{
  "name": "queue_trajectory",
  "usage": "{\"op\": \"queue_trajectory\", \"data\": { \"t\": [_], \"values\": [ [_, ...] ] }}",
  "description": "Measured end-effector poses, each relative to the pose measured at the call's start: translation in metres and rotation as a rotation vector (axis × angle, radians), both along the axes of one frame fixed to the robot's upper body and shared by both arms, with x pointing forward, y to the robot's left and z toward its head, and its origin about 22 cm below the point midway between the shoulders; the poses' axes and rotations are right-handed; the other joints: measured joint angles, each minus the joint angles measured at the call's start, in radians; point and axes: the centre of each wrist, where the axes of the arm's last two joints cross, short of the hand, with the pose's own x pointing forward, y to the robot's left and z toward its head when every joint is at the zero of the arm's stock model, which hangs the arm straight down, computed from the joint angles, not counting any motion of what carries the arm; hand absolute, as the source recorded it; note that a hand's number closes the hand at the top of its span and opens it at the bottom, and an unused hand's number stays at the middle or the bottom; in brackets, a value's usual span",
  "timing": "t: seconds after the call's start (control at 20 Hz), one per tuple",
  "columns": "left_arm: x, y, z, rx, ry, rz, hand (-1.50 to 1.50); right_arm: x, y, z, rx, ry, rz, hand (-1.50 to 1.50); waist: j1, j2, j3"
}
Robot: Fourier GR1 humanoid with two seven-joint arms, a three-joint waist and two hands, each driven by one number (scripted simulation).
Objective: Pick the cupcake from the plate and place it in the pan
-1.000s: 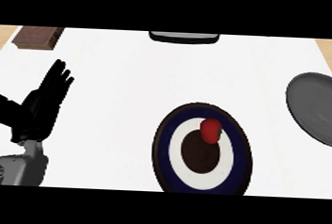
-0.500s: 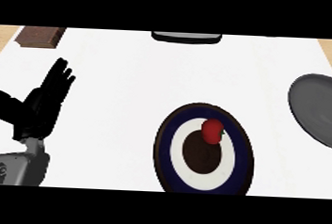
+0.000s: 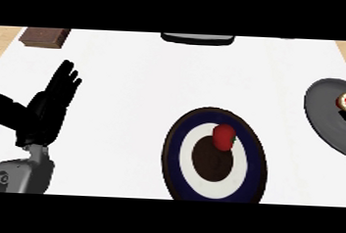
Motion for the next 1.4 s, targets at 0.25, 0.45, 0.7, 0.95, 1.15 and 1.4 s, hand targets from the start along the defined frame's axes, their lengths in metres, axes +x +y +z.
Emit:
{"op": "queue_trajectory", "data": {
  "t": [0.25,0.45,0.7,0.95,1.15,1.4],
  "values": [
    [0.007,-0.005,-0.001,0.001,-0.006,0.002,0.00,-0.005,-0.010,-0.011,0.080,0.067,0.002,-1.50,0.002,0.003,0.001],
    [0.006,-0.001,0.002,-0.007,-0.011,0.001,0.00,-0.011,-0.018,-0.015,0.175,-0.010,0.018,-1.50,0.003,0.004,0.002],
    [-0.001,0.002,-0.003,-0.005,-0.001,0.007,0.00,-0.023,-0.042,0.000,0.374,-0.148,0.012,-1.50,-0.006,0.000,0.002],
    [-0.002,0.008,-0.006,0.001,0.003,0.023,0.00,-0.058,-0.079,0.009,0.578,-0.240,0.004,-1.50,-0.022,-0.003,0.001],
    [-0.004,0.011,-0.008,0.001,-0.001,0.025,0.00,-0.100,-0.113,0.017,0.699,-0.285,0.042,-1.50,-0.028,-0.003,0.002],
    [0.000,0.014,-0.005,-0.008,0.003,0.030,0.00,-0.143,-0.139,0.024,0.766,-0.281,0.022,-1.50,-0.034,-0.003,0.004]
  ]
}}
